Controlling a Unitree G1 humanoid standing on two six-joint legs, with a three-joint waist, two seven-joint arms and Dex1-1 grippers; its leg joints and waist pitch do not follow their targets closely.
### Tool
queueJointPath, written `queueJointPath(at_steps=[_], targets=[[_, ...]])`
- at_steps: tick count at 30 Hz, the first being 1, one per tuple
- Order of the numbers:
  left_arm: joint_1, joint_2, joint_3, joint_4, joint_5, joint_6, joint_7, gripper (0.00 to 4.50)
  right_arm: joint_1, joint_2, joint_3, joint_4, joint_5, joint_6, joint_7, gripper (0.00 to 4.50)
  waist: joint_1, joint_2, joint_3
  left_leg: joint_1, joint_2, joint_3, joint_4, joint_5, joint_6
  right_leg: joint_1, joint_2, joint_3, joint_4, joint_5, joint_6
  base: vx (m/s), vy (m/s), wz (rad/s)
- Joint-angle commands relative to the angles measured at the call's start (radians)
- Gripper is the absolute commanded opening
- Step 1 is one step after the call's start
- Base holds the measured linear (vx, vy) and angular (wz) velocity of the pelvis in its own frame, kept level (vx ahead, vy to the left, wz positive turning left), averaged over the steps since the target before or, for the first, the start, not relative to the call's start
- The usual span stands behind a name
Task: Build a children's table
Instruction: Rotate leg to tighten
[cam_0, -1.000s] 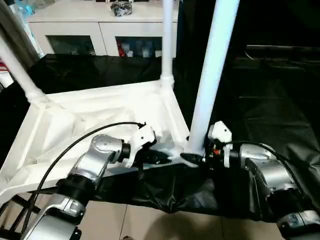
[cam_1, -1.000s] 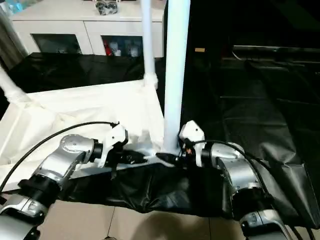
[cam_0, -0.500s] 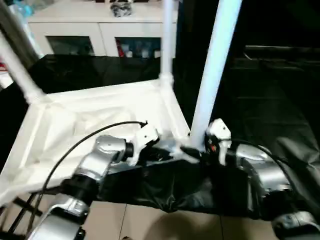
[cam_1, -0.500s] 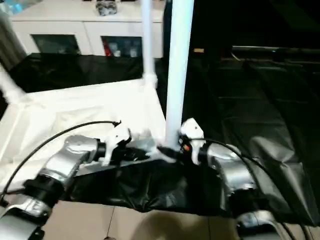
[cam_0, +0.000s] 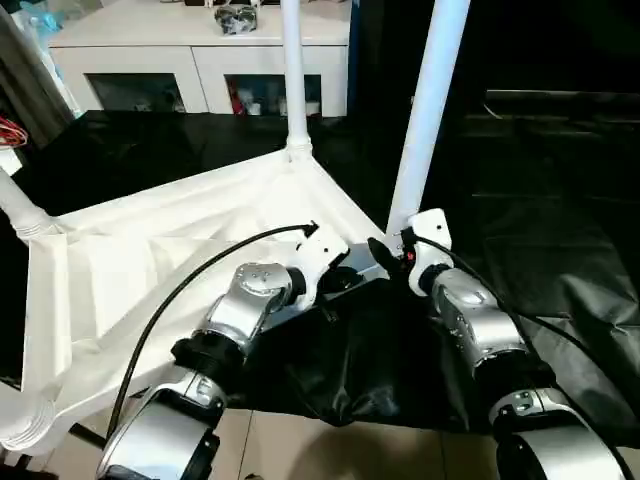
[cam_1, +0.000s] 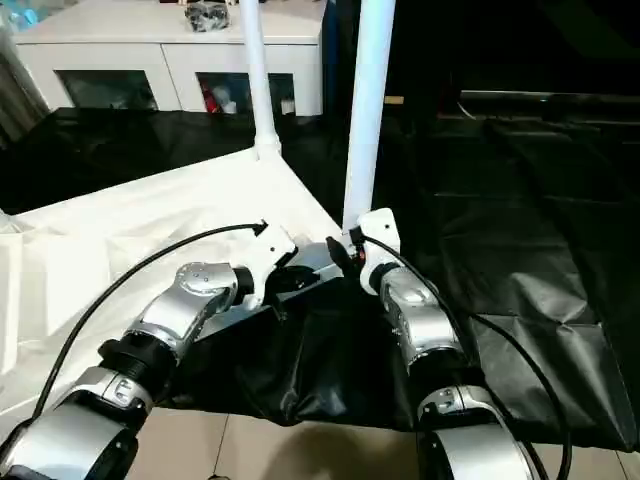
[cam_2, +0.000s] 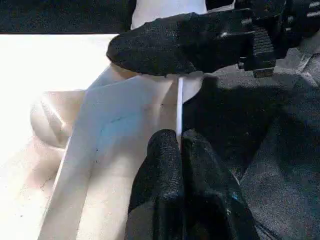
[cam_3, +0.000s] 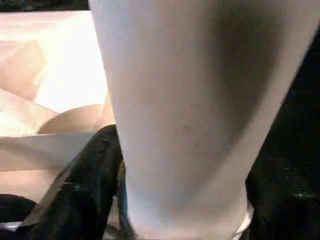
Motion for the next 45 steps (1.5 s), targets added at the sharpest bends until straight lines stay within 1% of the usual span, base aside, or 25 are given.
queueJointPath(at_steps=[1, 3, 4, 5, 7, 8, 9, 11, 14, 16, 18, 20, 21, 23, 24, 28, 29, 32, 38, 40, 41, 42, 43, 44, 45], targets=[[-0.017, -0.031, 0.010, -0.066, -0.054, -0.070, -0.041, 0.00, 0.017, 0.064, 0.071, 0.007, 0.016, 0.016, 0.113, 3.71, 0.001, -0.021, -0.070, 0.010, 0.029, -0.006, -0.069, -0.214, 0.085, 0.057, -0.056, 0.042, -0.072, -0.233, -0.226, 0.000, 0.000, 0.00], [-0.008, -0.020, 0.005, -0.077, -0.060, -0.074, -0.070, 0.00, 0.022, 0.050, 0.076, -0.001, 0.019, 0.007, 0.142, 3.89, 0.001, -0.018, -0.069, 0.010, 0.031, -0.007, -0.070, -0.215, 0.084, 0.057, -0.057, 0.042, -0.070, -0.232, -0.228, 0.000, 0.000, 0.00], [0.009, 0.001, -0.004, -0.098, -0.070, -0.080, -0.121, 0.00, 0.035, 0.019, 0.091, -0.025, 0.020, 0.000, 0.202, 3.98, -0.001, -0.022, -0.069, 0.009, 0.031, -0.007, -0.070, -0.216, 0.086, 0.058, -0.057, 0.042, -0.070, -0.230, -0.229, 0.000, 0.000, 0.00], [0.022, 0.021, -0.011, -0.114, -0.076, -0.080, -0.158, 0.00, 0.048, -0.007, 0.106, -0.051, 0.021, -0.001, 0.254, 4.08, 0.000, -0.019, -0.069, 0.008, 0.031, -0.007, -0.070, -0.216, 0.094, 0.059, -0.057, 0.042, -0.070, -0.229, -0.229, 0.000, 0.000, 0.00], [0.036, 0.045, -0.020, -0.130, -0.082, -0.084, -0.204, 0.00, 0.066, -0.040, 0.121, -0.086, 0.027, -0.004, 0.331, 4.08, -0.001, -0.020, -0.068, 0.007, 0.031, -0.006, -0.070, -0.217, 0.097, 0.059, -0.056, 0.042, -0.070, -0.230, -0.229, 0.000, 0.000, 0.00], [0.043, 0.056, -0.022, -0.137, -0.084, -0.085, -0.221, 0.00, 0.076, -0.057, 0.129, -0.106, 0.031, -0.006, 0.367, 4.08, 0.002, -0.016, -0.068, 0.010, 0.035, -0.006, -0.071, -0.222, 0.099, 0.056, -0.055, 0.042, -0.070, -0.235, -0.231, 0.000, 0.000, 0.00], [0.047, 0.064, -0.023, -0.141, -0.085, -0.086, -0.232, 0.00, 0.083, -0.068, 0.135, -0.119, 0.034, -0.008, 0.390, 4.08, 0.001, -0.016, -0.067, 0.010, 0.035, -0.005, -0.071, -0.227, 0.098, 0.055, -0.054, 0.042, -0.071, -0.240, -0.232, 0.000, 0.000, 0.00], [0.066, 0.101, -0.025, -0.166, -0.097, -0.081, -0.303, 0.00, 0.115, -0.128, 0.156, -0.188, 0.057, -0.002, 0.519, 4.08, 0.007, -0.016, -0.066, 0.014, 0.037, -0.005, -0.073, -0.247, 0.088, 0.053, -0.055, 0.044, -0.073, -0.265, -0.228, 0.000, 0.000, 0.00], [0.079, 0.128, -0.025, -0.188, -0.110, -0.071, -0.353, 0.00, 0.136, -0.172, 0.168, -0.232, 0.073, 0.007, 0.604, 4.08, 0.015, -0.017, -0.067, 0.013, 0.038, -0.005, -0.073, -0.240, 0.090, 0.054, -0.053, 0.044, -0.069, -0.247, -0.227, 0.000, 0.000, 0.00], [0.090, 0.149, -0.026, -0.212, -0.123, -0.057, -0.395, 0.00, 0.151, -0.204, 0.174, -0.265, 0.085, 0.026, 0.668, 4.08, 0.017, -0.016, -0.067, 0.011, 0.039, -0.005, -0.073, -0.235, 0.092, 0.053, -0.054, 0.045, -0.067, -0.238, -0.234, 0.000, 0.000, 0.00], [0.100, 0.167, -0.029, -0.233, -0.133, -0.045, -0.432, 0.00, 0.161, -0.227, 0.179, -0.289, 0.093, 0.041, 0.714, 4.08, 0.020, -0.017, -0.067, 0.011, 0.039, -0.005, -0.073, -0.232, 0.093, 0.056, -0.055, 0.045, -0.066, -0.239, -0.235, 0.000, 0.000, 0.00], [0.105, 0.178, -0.032, -0.243, -0.137, -0.039, -0.454, 0.00, 0.165, -0.239, 0.182, -0.300, 0.096, 0.046, 0.736, 3.84, 0.022, -0.015, -0.067, 0.011, 0.039, -0.005, -0.072, -0.227, 0.094, 0.052, -0.055, 0.045, -0.066, -0.242, -0.235, 0.000, 0.000, 0.00], [0.107, 0.183, -0.033, -0.249, -0.139, -0.036, -0.464, 0.00, 0.167, -0.244, 0.185, -0.306, 0.097, 0.051, 0.742, 3.84, 0.022, -0.016, -0.067, 0.011, 0.038, -0.004, -0.072, -0.227, 0.092, 0.052, -0.054, 0.045, -0.067, -0.244, -0.234, 0.000, 0.000, 0.00], [0.112, 0.194, -0.035, -0.259, -0.143, -0.029, -0.483, 0.00, 0.171, -0.256, 0.194, -0.320, 0.100, 0.065, 0.756, 3.57, 0.022, -0.017, -0.065, 0.013, 0.040, -0.006, -0.075, -0.237, 0.082, 0.051, -0.055, 0.046, -0.069, -0.263, -0.231, 0.000, 0.000, 0.00], [0.113, 0.196, -0.036, -0.261, -0.144, -0.027, -0.487, 0.00, 0.172, -0.257, 0.195, -0.323, 0.101, 0.068, 0.759, 3.57, 0.023, -0.016, -0.066, 0.014, 0.040, -0.006, -0.074, -0.238, 0.080, 0.051, -0.055, 0.046, -0.068, -0.262, -0.231, 0.000, 0.000, 0.00], [0.125, 0.219, -0.042, -0.289, -0.154, -0.002, -0.534, 0.00, 0.189, -0.271, 0.209, -0.361, 0.110, 0.098, 0.801, 3.21, 0.024, -0.017, -0.067, 0.012, 0.039, -0.005, -0.073, -0.229, 0.080, 0.052, -0.055, 0.046, -0.066, -0.240, -0.236, 0.000, 0.000, 0.00], [0.125, 0.219, -0.042, -0.289, -0.154, -0.002, -0.534, 0.00, 0.189, -0.271, 0.209, -0.361, 0.110, 0.098, 0.801, 3.04, 0.024, -0.017, -0.066, 0.013, 0.039, -0.005, -0.074, -0.227, 0.080, 0.052, -0.054, 0.046, -0.066, -0.240, -0.236, 0.000, 0.000, 0.00], [0.131, 0.224, -0.042, -0.300, -0.156, 0.005, -0.538, 0.00, 0.201, -0.276, 0.221, -0.380, 0.108, 0.109, 0.813, 2.80, 0.026, -0.016, -0.065, 0.014, 0.039, -0.005, -0.075, -0.238, 0.074, 0.051, -0.054, 0.046, -0.068, -0.260, -0.231, 0.000, 0.000, 0.00], [0.121, 0.199, -0.030, -0.280, -0.136, -0.007, -0.476, 0.00, 0.215, -0.255, 0.218, -0.382, 0.099, 0.113, 0.770, 2.71, 0.031, -0.016, -0.067, 0.015, 0.040, -0.006, -0.074, -0.230, 0.070, 0.050, -0.055, 0.047, -0.068, -0.256, -0.225, 0.000, 0.000, 0.00], [0.105, 0.175, -0.018, -0.251, -0.116, -0.015, -0.400, 0.00, 0.207, -0.216, 0.197, -0.342, 0.076, 0.106, 0.673, 2.70, 0.031, -0.018, -0.066, 0.015, 0.039, -0.006, -0.074, -0.229, 0.065, 0.050, -0.055, 0.047, -0.069, -0.256, -0.224, 0.000, 0.000, 0.00], [0.100, 0.168, -0.015, -0.243, -0.109, -0.015, -0.376, 0.00, 0.203, -0.202, 0.189, -0.325, 0.067, 0.100, 0.634, 2.70, 0.030, -0.017, -0.065, 0.015, 0.037, -0.006, -0.075, -0.236, 0.058, 0.049, -0.057, 0.047, -0.071, -0.277, -0.220, 0.000, 0.000, 0.00], [0.086, 0.148, -0.005, -0.220, -0.099, -0.019, -0.324, 0.00, 0.182, -0.172, 0.173, -0.274, 0.042, 0.092, 0.536, 2.70, 0.030, -0.018, -0.065, 0.016, 0.037, -0.007, -0.075, -0.239, 0.053, 0.049, -0.057, 0.047, -0.072, -0.286, -0.216, 0.000, 0.000, 0.00], [0.086, 0.148, -0.005, -0.220, -0.099, -0.019, -0.324, 0.00, 0.182, -0.172, 0.173, -0.274, 0.042, 0.092, 0.536, 2.70, 0.024, -0.018, -0.063, 0.015, 0.033, -0.006, -0.076, -0.245, 0.041, 0.047, -0.056, 0.046, -0.074, -0.306, -0.209, 0.000, 0.000, 0.00], [0.056, 0.107, 0.012, -0.178, -0.078, -0.014, -0.220, 0.00, 0.139, -0.116, 0.145, -0.179, 0.009, 0.088, 0.368, 2.70, 0.017, -0.015, -0.063, 0.016, 0.032, -0.009, -0.078, -0.256, 0.024, 0.047, -0.055, 0.044, -0.075, -0.322, -0.204, 0.000, 0.000, 0.00], [0.048, 0.095, 0.016, -0.167, -0.073, -0.015, -0.192, 0.00, 0.127, -0.099, 0.136, -0.153, 0.002, 0.086, 0.322, 2.70, 0.012, -0.016, -0.063, 0.018, 0.031, -0.010, -0.078, -0.266, 0.018, 0.047, -0.054, 0.043, -0.076, -0.327, -0.202, 0.000, 0.000, 0.00]])
